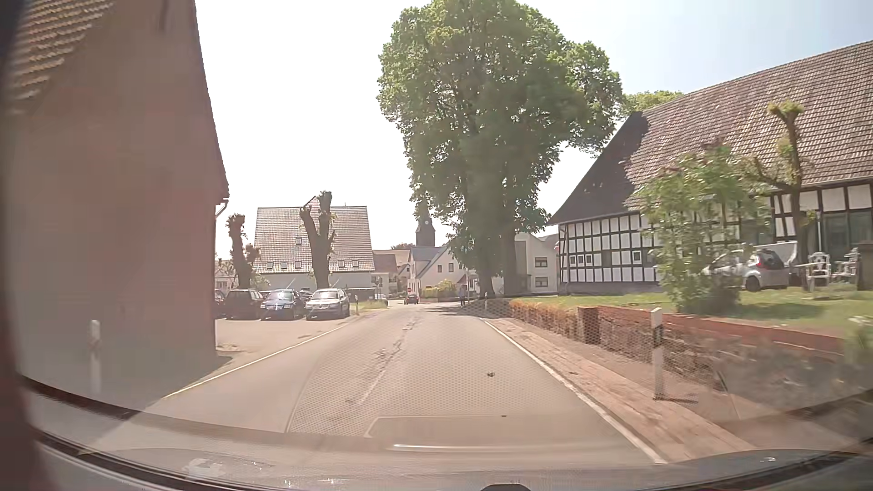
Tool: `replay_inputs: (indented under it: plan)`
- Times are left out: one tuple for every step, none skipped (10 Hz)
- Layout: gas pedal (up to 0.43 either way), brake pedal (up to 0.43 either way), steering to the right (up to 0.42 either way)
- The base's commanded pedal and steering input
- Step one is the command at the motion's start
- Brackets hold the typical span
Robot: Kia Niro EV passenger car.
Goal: Follow the waypoints while adhering to traffic rules and regulations
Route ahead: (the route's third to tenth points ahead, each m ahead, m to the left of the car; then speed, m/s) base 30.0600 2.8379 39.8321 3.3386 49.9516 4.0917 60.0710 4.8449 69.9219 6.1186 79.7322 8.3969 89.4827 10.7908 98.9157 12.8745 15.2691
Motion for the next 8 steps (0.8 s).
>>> replay_inputs:
  plan:
    - [0.047, 0.0, -0.021]
    - [0.047, 0.0, -0.023]
    - [0.047, 0.0, -0.025]
    - [0.047, 0.0, -0.028]
    - [0.047, 0.0, -0.03]
    - [0.039, 0.0, -0.03]
    - [0.039, 0.0, -0.03]
    - [0.039, 0.0, -0.03]
